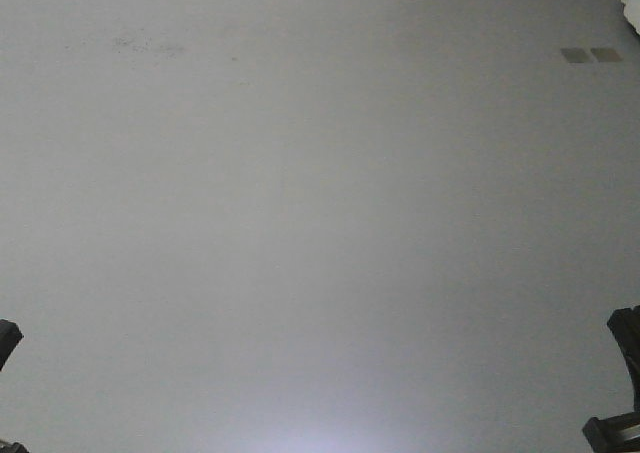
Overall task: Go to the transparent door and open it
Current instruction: 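Drive the base forward across the grey floor toward the wooden platform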
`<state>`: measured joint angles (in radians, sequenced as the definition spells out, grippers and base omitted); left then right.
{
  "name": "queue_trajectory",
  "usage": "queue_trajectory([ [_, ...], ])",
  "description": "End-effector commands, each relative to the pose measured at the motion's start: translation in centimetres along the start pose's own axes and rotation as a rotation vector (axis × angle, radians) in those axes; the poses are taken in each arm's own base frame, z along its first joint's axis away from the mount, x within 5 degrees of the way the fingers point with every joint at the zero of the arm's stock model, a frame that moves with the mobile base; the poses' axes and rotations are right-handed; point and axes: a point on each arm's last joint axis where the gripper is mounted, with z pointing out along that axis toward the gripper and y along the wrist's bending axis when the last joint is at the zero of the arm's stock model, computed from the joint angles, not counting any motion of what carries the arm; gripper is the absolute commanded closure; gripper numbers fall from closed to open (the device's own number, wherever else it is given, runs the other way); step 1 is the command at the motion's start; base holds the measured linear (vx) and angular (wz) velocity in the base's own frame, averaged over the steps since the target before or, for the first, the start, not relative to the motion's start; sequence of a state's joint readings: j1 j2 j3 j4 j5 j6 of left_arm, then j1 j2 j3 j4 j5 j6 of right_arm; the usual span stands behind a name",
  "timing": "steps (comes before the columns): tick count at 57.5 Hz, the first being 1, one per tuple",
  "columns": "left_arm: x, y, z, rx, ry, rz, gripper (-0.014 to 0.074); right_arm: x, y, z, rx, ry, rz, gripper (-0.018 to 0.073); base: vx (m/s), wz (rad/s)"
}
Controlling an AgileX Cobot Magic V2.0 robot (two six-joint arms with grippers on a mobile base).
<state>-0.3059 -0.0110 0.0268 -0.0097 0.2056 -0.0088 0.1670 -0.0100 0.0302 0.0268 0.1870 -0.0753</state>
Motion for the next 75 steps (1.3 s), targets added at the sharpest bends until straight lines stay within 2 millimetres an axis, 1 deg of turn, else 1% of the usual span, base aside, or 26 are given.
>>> queue_trajectory([
  [1,0.30,-0.02,0.18,0.005,-0.050,-0.009,0.0602,-0.42,-0.07,-0.04,0.011,-0.087,-0.009,0.0559,0.00,0.00],
  [51,0.30,-0.02,0.18,0.005,-0.050,-0.009,0.0602,-0.43,-0.07,-0.04,0.011,-0.087,-0.009,0.0559,0.01,0.03],
  [75,0.30,-0.02,0.18,0.005,-0.050,-0.009,0.0602,-0.43,-0.07,-0.04,0.011,-0.087,-0.009,0.0559,0.12,0.07],
])
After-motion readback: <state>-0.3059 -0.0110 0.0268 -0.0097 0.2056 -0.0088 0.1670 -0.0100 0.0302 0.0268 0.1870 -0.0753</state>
